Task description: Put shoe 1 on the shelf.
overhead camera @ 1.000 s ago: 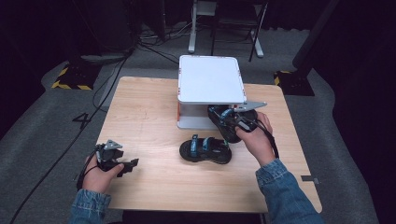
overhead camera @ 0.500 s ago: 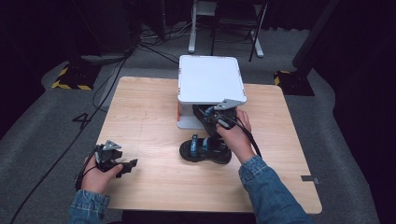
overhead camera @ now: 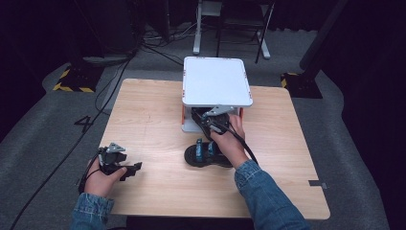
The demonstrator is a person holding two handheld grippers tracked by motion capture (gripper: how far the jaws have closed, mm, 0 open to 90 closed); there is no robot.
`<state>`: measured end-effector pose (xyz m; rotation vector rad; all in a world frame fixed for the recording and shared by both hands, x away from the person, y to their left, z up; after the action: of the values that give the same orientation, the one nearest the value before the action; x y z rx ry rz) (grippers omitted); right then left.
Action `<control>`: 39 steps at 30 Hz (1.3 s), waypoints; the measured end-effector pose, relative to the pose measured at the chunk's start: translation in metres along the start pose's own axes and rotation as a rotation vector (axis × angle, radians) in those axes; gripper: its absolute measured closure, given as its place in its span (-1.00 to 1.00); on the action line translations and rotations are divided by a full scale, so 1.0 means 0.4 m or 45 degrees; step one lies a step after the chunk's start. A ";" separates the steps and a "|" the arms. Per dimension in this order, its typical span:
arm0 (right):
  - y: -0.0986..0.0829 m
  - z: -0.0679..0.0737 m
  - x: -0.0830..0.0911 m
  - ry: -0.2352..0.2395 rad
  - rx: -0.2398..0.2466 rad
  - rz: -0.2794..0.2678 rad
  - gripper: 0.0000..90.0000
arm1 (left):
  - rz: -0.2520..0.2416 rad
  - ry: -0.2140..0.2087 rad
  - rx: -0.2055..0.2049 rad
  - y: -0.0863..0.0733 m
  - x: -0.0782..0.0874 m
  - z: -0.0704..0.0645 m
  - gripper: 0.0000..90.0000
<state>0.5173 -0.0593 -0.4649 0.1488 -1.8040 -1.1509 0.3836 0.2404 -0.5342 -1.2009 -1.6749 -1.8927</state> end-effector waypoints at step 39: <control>-0.134 -0.004 0.153 0.099 -0.161 0.141 0.43 | -0.002 -0.069 -0.065 0.071 -0.052 -0.054 -0.42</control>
<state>0.4663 -0.1227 -0.4653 0.0189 -1.6451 -1.1607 0.4086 0.2079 -0.5306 -1.2822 -1.6645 -1.9315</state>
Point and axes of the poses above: each handheld gripper's, and its own axes: x roughly backward along the jaws, y roughly out of its top, z roughly to its left, the point moved 7 cm from there along -x, roughly forward along the jaws, and after that the axes turned 8 degrees about y, right-handed, at the moved point
